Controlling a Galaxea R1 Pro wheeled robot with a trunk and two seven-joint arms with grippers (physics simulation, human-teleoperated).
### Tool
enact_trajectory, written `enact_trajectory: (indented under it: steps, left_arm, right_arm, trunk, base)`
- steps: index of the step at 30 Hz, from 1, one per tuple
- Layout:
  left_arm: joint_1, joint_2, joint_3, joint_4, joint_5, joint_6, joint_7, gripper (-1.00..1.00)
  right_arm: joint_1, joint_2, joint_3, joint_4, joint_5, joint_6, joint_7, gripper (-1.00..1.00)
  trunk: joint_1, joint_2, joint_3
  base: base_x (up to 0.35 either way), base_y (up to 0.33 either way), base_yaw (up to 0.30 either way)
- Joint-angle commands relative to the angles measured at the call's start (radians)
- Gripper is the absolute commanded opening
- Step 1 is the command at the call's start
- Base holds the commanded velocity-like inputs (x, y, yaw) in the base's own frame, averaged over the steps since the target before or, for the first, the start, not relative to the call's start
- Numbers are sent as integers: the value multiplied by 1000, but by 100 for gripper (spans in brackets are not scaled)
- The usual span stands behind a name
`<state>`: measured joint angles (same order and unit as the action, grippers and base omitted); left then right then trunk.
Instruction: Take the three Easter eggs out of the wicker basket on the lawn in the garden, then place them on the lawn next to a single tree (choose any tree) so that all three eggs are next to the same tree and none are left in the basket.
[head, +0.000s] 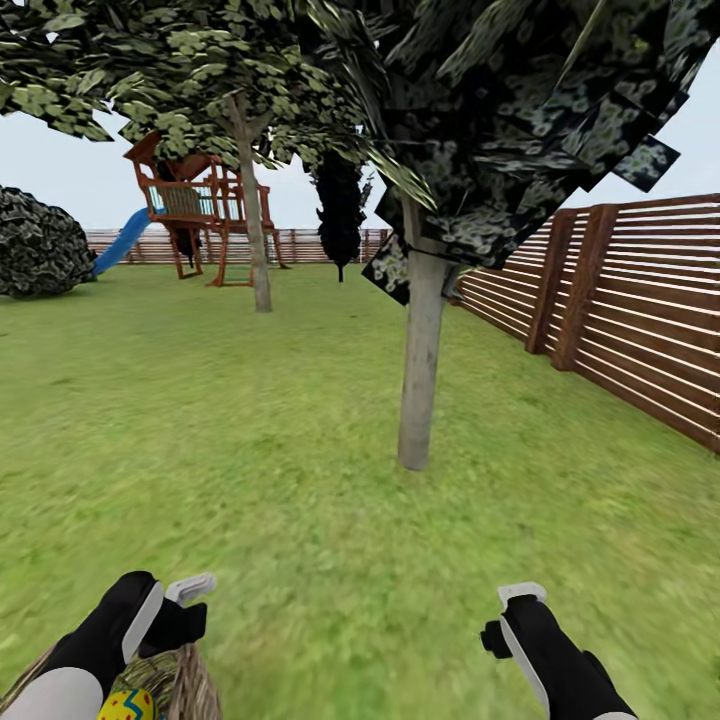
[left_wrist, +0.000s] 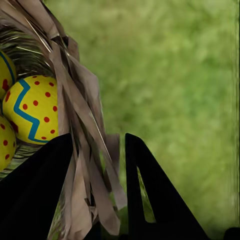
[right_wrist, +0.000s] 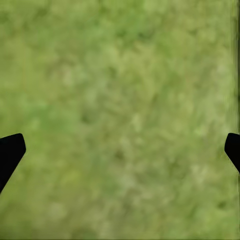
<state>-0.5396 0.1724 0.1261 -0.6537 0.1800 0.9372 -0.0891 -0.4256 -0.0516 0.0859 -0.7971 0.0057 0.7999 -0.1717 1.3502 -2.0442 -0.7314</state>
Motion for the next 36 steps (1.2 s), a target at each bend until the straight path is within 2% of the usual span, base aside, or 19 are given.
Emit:
enact_trajectory:
  steps: [1, 24, 36]
  left_arm:
    - [0, 0, 3, -1, -13, 5, -4, -100]
    - [0, -2, 3, -1, -13, 5, -4, -100]
    - [0, 0, 3, -1, -13, 5, -4, -100]
  right_arm:
    - [-1, 0, 5, 0, 2, 3, -3, 100]
    - [-1, -1, 5, -1, 3, 1, -3, 100]
    - [-1, -1, 5, -1, 6, 1, -3, 100]
  trunk:
    - [0, 0, -1]
    - [0, 0, 3]
    - [0, 0, 3]
  base:
    - [348, 0, -285]
    - [348, 0, -218]
    - [348, 0, -52]
